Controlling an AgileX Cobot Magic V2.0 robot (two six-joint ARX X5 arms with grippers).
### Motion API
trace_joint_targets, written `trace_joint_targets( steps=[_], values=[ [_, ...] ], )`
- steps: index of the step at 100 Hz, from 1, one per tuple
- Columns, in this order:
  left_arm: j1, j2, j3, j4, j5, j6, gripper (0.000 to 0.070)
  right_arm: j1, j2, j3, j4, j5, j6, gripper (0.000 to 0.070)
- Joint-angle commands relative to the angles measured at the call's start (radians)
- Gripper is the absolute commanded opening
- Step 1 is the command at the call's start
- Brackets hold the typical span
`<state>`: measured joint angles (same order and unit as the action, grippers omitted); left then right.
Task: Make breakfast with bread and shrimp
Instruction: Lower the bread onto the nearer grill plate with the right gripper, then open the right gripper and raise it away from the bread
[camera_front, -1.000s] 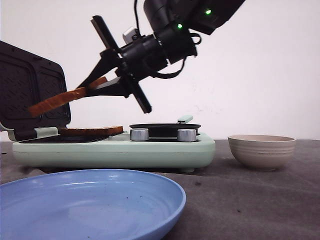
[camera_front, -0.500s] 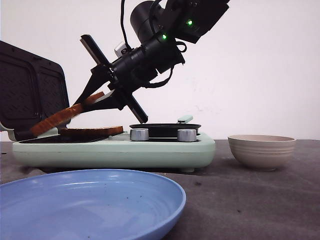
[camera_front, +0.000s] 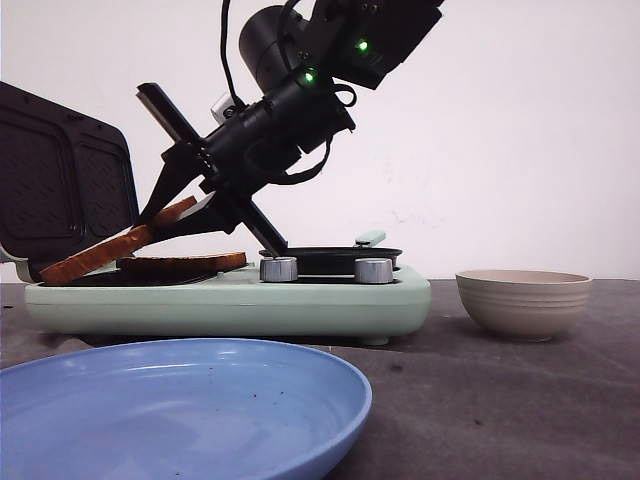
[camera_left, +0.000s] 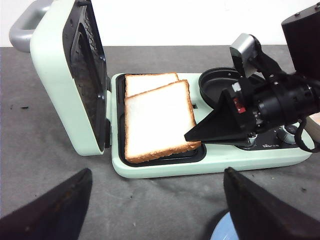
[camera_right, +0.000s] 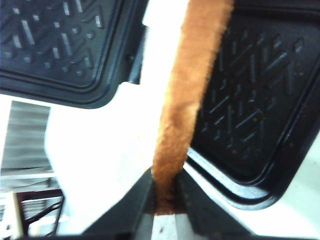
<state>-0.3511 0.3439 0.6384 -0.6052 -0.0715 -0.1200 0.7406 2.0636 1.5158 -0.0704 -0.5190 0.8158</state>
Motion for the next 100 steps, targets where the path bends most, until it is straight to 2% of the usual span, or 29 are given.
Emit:
trace_joint_targets(
  steps=[1,9,19,24,48,56,73,100],
  values=[
    [-0.002,0.000,0.005,0.010,0.001,-0.005,0.0470,0.011,0.033,0.022,0.002,0.016,-0.018,0.0087],
    [-0.002,0.000,0.005,0.010,0.001,-0.005,0.0471,0.010,0.033,0.022,-0.003,0.020,-0.019,0.0122],
    [-0.002,0.000,0.005,0.010,0.001,-0.005,0.0470,0.010,0.033,0.022,-0.013,0.023,-0.035,0.0261],
    [-0.002,0.000,0.005,0.010,0.001,-0.005,0.0471,0.010,0.033,0.022,-0.014,0.023,-0.045,0.0300],
    [-0.002,0.000,0.005,0.010,0.001,-0.005,0.0471,0.009,0.033,0.022,-0.021,0.023,-0.084,0.0313],
    [-0.002,0.000,0.005,0.010,0.001,-0.005,0.0470,0.008,0.032,0.026,-0.045,0.025,-0.100,0.0338],
    [-0.002,0.000,0.005,0.010,0.001,-0.005,0.0470,0.006,0.032,0.055,-0.122,0.046,-0.163,0.0338],
    [-0.002,0.000,0.005,0.010,0.001,-0.005,0.0471,0.003,0.024,0.099,-0.162,0.052,-0.193,0.0338]
  ],
)
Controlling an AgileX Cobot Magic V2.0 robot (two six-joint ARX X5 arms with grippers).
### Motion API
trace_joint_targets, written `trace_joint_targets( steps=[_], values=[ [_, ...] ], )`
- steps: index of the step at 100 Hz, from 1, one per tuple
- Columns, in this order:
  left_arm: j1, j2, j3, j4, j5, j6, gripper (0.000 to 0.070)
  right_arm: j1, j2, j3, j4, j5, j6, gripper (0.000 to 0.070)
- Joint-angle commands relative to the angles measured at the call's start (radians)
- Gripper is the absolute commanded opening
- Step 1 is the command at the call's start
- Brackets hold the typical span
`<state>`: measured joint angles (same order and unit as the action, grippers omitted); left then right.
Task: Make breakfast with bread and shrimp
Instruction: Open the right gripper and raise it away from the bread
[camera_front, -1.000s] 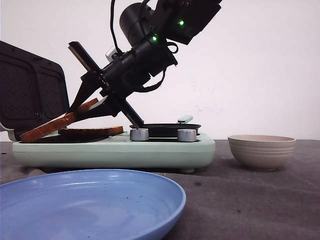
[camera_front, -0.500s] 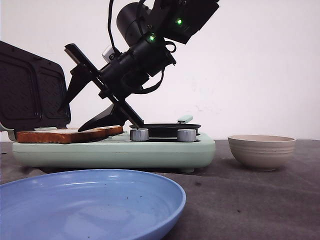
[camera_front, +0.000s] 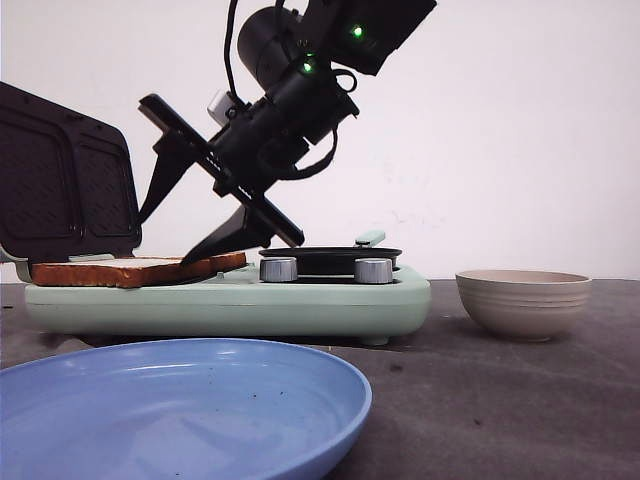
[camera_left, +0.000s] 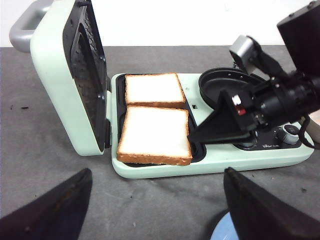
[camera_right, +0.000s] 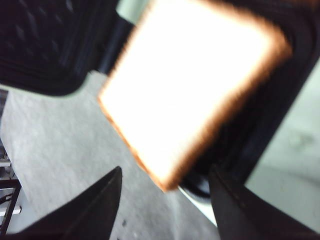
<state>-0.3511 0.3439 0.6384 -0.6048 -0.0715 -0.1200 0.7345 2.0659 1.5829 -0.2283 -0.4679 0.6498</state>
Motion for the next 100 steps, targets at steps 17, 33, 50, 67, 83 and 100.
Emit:
trace_joint_targets(
  steps=[17,33,50,67,83,100],
  values=[
    [-0.002,0.000,0.005,0.010,0.001,-0.005,0.0471,0.006,0.001,0.053,-0.051,0.025,-0.079,0.0338],
    [-0.002,0.000,0.005,0.010,0.001,-0.005,0.0471,-0.005,-0.056,0.053,-0.109,0.104,-0.158,0.0338],
    [-0.002,0.000,0.005,0.011,0.001,-0.005,0.0471,-0.035,-0.135,0.053,-0.193,0.192,-0.244,0.0338],
    [-0.002,0.000,0.005,0.013,0.001,-0.005,0.0471,-0.069,-0.225,0.053,-0.288,0.288,-0.337,0.0337],
    [-0.002,0.000,0.005,0.019,0.001,-0.005,0.0471,-0.092,-0.312,0.053,-0.342,0.333,-0.428,0.0337],
    [-0.002,0.000,0.005,0.028,0.001,-0.005,0.0471,-0.098,-0.407,0.044,-0.388,0.339,-0.510,0.0335]
  ],
)
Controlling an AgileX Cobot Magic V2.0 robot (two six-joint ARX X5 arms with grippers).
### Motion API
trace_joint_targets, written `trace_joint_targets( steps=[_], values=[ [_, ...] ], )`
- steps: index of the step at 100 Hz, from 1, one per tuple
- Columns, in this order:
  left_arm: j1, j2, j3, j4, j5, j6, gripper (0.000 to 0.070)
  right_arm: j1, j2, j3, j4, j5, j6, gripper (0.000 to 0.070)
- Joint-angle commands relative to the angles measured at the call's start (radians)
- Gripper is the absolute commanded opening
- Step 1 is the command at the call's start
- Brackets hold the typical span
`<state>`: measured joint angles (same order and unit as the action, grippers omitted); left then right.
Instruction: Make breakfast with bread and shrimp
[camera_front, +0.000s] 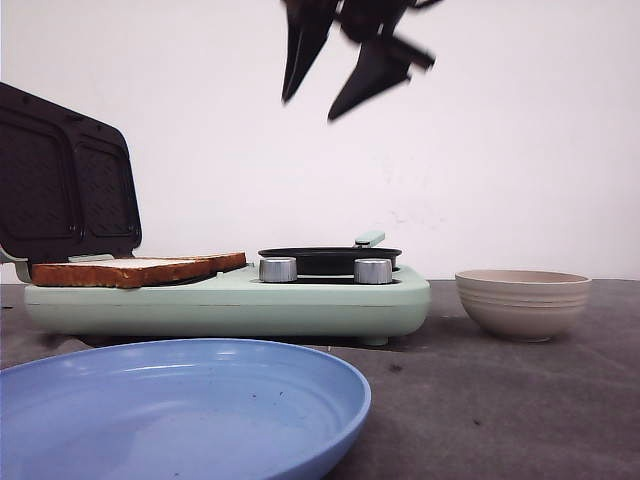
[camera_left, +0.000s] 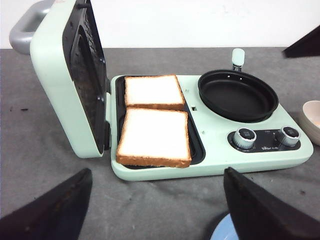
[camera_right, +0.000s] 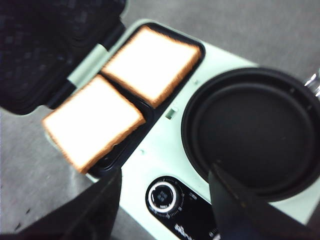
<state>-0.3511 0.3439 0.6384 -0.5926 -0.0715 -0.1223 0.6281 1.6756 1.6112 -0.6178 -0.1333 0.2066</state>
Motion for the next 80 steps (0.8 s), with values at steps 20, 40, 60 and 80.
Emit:
trace_joint_targets(
  steps=[20,40,60,80],
  values=[
    [-0.002,0.000,0.005,0.018,0.001,-0.003,0.0471,-0.005,-0.155,-0.076,0.039,0.031,-0.077,0.0334],
    [-0.002,0.000,0.005,0.029,0.001,-0.003,0.0471,-0.024,-0.357,-0.311,0.168,0.029,-0.077,0.0329],
    [-0.002,0.000,0.005,0.047,0.001,-0.003,0.0471,-0.024,-0.582,-0.572,0.262,0.035,-0.050,0.0329],
    [-0.002,0.000,0.005,0.039,0.001,-0.003,0.0470,-0.024,-0.750,-0.779,0.291,0.065,0.033,0.0329]
  ],
)
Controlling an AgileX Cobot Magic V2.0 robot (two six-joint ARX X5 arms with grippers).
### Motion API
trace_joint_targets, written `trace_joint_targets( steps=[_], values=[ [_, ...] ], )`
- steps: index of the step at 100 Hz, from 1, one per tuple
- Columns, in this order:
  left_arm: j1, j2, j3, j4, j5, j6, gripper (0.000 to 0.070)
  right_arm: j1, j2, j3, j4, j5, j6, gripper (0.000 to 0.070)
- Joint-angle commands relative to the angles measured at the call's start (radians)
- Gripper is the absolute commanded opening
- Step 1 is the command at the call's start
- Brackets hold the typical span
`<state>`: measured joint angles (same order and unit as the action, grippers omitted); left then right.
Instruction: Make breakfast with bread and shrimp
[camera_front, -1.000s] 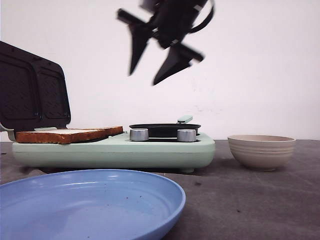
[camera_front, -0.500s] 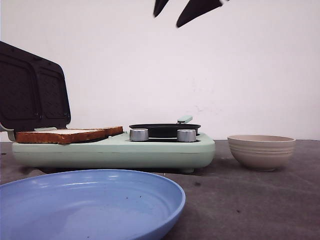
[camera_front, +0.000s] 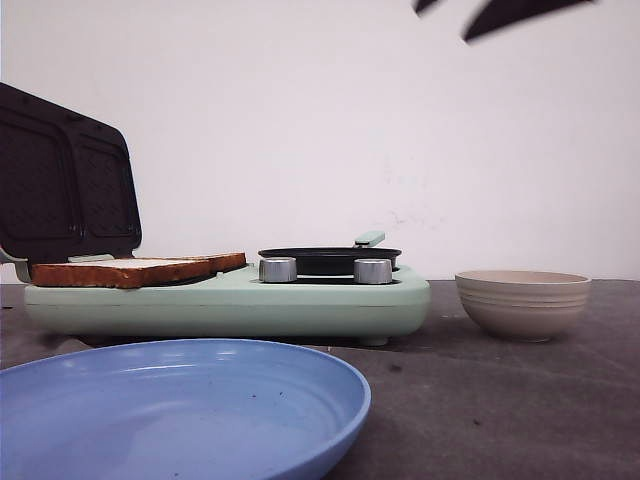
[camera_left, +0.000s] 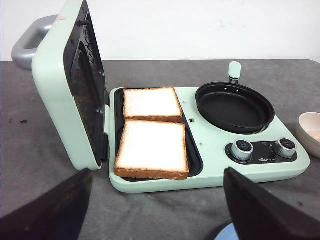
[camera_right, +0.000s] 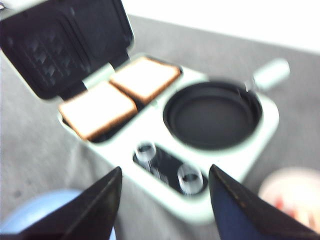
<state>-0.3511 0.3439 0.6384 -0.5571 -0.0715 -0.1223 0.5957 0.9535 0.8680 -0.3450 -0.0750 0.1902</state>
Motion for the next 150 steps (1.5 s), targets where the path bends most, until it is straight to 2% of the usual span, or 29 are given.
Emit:
trace_joint_targets(
  steps=[1,40,47,60,85,113,150],
  values=[
    [-0.002,0.000,0.005,0.003,0.001,-0.003,0.0470,0.009,-0.035,-0.045,0.019,0.007,0.052,0.0329],
    [-0.003,0.000,0.006,0.006,0.001,-0.005,0.0470,0.010,-0.233,-0.301,0.024,0.035,0.153,0.0329],
    [-0.003,0.000,0.006,0.005,0.001,-0.030,0.0470,0.010,-0.248,-0.324,0.024,0.042,0.165,0.0329],
    [-0.003,0.000,0.006,0.007,0.001,-0.083,0.0470,0.010,-0.250,-0.330,0.024,0.044,0.166,0.0329],
    [-0.003,0.000,0.006,0.005,0.002,-0.116,0.0471,0.011,-0.249,-0.330,0.027,0.050,0.162,0.0329],
    [-0.002,0.001,0.026,0.031,0.001,-0.266,0.0475,0.011,-0.249,-0.330,0.011,0.049,0.163,0.0329],
    [0.028,0.032,0.194,0.029,-0.004,-0.280,0.0475,0.011,-0.249,-0.330,-0.006,0.049,0.159,0.0329]
  ],
)
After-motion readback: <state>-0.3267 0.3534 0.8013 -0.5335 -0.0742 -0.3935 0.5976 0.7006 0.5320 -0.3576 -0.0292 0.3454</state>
